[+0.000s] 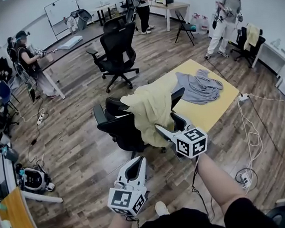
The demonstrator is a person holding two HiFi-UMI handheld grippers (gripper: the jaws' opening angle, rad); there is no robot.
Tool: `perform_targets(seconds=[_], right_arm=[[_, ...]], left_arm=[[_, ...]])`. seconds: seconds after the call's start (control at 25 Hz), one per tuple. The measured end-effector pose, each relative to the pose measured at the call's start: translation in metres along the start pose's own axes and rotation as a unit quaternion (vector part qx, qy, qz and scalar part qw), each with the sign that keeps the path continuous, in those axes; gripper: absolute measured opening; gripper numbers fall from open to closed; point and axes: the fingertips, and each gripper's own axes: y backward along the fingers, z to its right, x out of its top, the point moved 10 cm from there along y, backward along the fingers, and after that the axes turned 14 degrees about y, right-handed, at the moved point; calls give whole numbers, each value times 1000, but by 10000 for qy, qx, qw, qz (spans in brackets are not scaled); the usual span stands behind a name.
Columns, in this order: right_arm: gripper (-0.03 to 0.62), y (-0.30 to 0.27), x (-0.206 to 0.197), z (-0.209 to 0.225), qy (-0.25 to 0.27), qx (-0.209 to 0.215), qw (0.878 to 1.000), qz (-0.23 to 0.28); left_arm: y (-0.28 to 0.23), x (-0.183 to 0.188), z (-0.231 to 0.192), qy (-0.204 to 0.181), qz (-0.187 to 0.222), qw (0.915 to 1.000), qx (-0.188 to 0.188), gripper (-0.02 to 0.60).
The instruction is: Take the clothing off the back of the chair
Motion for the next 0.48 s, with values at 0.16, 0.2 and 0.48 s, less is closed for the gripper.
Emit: perform_targets(seconds=[0.16, 0.2, 0.48], right_arm=[[408, -23, -2, -1, 127, -173, 9997, -146], [408, -28, -3, -1, 155, -199, 9995, -175], [291, -49, -5, -6, 375, -309, 9980, -396]], left_arm=[[-3, -1, -12, 57, -51, 10000, 8, 15], [-3, -2, -14, 67, -68, 10000, 12, 15], [0, -5, -25, 87, -132, 9999, 53, 15]])
